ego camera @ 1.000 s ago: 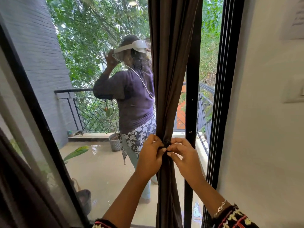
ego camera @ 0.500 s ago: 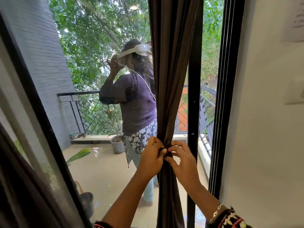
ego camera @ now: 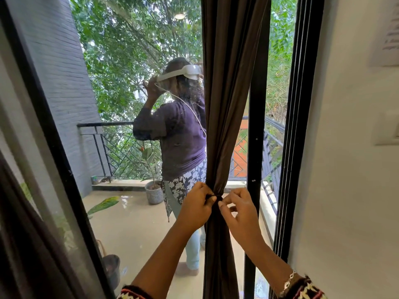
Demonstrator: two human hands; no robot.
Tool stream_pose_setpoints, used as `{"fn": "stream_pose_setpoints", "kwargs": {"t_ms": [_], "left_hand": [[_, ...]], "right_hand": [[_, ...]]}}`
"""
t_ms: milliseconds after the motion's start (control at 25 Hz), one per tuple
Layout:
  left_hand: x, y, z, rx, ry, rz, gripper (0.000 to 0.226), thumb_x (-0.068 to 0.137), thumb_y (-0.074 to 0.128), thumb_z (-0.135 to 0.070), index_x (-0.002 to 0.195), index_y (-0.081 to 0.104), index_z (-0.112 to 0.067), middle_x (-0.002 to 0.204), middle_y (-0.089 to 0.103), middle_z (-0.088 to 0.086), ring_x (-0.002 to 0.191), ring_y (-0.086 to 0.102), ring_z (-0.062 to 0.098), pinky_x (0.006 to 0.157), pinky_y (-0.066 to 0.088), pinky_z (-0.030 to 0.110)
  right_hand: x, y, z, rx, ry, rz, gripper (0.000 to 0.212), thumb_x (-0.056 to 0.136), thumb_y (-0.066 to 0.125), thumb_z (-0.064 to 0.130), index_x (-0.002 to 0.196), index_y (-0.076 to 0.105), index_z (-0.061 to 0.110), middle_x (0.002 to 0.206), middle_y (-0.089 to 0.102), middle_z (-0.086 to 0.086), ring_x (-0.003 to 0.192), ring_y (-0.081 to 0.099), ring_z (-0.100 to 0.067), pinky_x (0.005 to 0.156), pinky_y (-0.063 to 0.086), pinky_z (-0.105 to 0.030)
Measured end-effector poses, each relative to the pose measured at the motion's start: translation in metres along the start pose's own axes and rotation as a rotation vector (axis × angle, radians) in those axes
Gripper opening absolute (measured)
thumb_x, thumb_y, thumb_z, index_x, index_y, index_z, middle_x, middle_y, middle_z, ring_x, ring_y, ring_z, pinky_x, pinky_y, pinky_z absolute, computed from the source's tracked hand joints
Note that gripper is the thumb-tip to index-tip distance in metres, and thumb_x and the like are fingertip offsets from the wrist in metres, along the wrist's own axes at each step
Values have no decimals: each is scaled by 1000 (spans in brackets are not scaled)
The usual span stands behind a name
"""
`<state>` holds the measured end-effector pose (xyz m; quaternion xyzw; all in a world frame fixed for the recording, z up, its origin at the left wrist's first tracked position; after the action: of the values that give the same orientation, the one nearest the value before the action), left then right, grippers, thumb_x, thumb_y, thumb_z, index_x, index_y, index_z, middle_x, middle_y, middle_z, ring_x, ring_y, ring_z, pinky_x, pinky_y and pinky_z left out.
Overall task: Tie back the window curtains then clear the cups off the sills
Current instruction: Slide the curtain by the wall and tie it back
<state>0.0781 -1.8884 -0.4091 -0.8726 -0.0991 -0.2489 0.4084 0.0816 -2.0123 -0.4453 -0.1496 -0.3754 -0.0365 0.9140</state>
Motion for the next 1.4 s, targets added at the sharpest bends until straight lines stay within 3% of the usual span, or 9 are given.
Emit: {"fn": "stream_pose_setpoints", "kwargs": {"t_ms": [240,400,640,760,920,1040,1160,1280,1400], "left_hand": [[-5,1,-1,-175,-35,14,4,85,55,-8,83,58,-6,81,42,-9,75,49,8,66,37,9],[-4,4,-5,-224,-93,4,15,84,57,-3,74,53,-14,80,44,-8,75,49,7,67,38,11],[-6,10,-1,-426,-203,-76,6,65,54,-18,62,50,-21,74,48,-4,71,51,9,71,40,22],[-7,18,-1,-503,-221,-118,5,60,50,-19,63,48,-15,71,47,-2,63,48,3,64,38,16],[-9,18,6,-568,-147,-68,3,69,53,-19,71,53,-18,79,50,-1,76,54,8,75,44,24],[-12,16,14,-489,-32,19,14,76,53,-20,87,58,-14,89,50,-3,82,54,-5,79,45,14],[-10,15,15,-405,30,17,17,79,59,-12,95,64,-15,91,50,-5,89,54,-5,81,43,8],[-10,14,13,-408,35,-90,22,76,66,-3,86,64,-23,88,57,-4,85,57,-2,78,45,8],[-10,10,14,-474,-28,-187,30,73,66,12,74,58,-17,77,60,3,71,59,0,69,47,11]], "right_hand": [[-8,2,-1,-65,-15,5,20,73,75,7,89,62,8,95,45,21,86,53,3,71,46,-4],[-11,4,-1,-132,-60,-64,13,74,72,2,84,65,7,95,53,9,86,51,0,72,46,-5],[-8,1,-7,-115,-43,-17,8,72,58,13,66,53,9,84,59,0,70,57,-14,63,54,-32],[-3,-1,-10,-85,-15,10,9,68,56,14,62,49,12,75,55,-1,65,57,-19,60,53,-40],[-3,-6,-14,-12,-5,57,10,72,57,15,64,51,17,73,56,1,65,56,-15,63,54,-33],[-2,-12,-17,93,24,28,15,76,57,18,71,50,31,77,60,3,75,59,-10,68,51,-16],[-3,-13,-19,159,55,-11,13,81,55,20,76,53,32,73,61,10,72,61,-5,66,48,-11],[-4,-13,-21,201,70,-26,11,82,53,20,78,54,30,72,61,9,69,61,-4,65,46,-11],[-2,-15,-23,209,90,-36,8,83,53,20,77,55,25,70,60,7,67,60,-8,63,50,-22]]}}
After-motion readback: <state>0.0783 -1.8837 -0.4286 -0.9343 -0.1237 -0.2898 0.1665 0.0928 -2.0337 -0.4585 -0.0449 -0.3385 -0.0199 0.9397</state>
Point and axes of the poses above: each hand's wrist, its own x-axis towards the middle knuckle, its own y-axis out of the palm, z = x × y, the point moved 1 cm from there along x, towards the middle knuckle
